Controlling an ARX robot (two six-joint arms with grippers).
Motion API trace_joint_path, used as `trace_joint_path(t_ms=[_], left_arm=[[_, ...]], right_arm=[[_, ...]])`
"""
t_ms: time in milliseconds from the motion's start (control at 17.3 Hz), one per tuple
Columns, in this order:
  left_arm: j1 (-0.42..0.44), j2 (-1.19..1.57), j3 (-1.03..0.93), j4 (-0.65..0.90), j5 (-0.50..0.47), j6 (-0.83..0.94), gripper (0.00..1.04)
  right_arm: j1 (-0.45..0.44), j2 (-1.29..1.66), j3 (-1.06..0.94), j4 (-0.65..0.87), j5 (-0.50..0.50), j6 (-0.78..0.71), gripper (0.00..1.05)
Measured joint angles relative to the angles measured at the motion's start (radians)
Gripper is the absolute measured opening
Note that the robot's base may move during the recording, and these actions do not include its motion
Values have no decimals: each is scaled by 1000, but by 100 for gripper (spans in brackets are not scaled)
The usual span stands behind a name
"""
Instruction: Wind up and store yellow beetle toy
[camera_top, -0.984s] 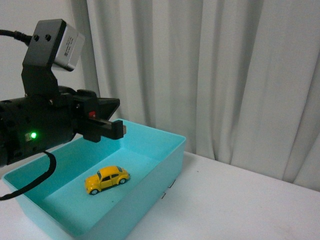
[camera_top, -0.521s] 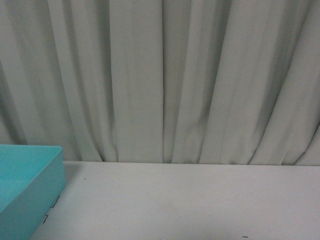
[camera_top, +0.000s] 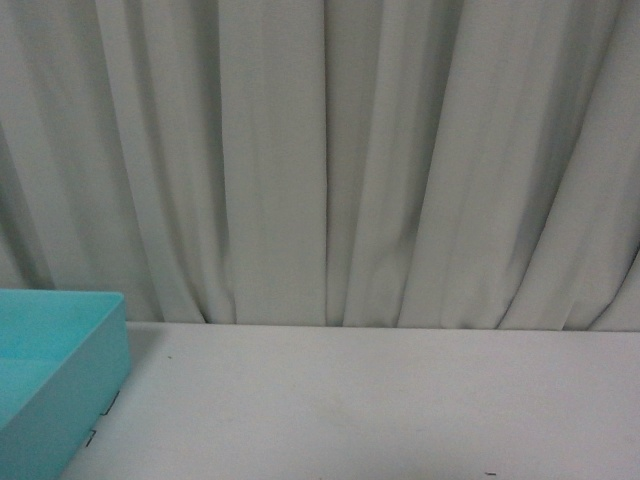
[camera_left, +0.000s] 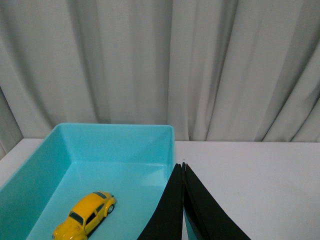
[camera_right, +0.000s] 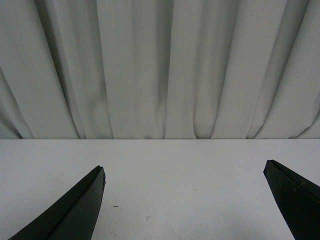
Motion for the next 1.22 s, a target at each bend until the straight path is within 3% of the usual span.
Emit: trace_joint_path(t_ms=[1100,1216], left_arm=[[0,-342,0,-327,0,0,2],[0,-488,0,-509,1,0,2]], right_arm=[[0,0,0,0,0,0,98],[0,0,0,0,0,0,98]])
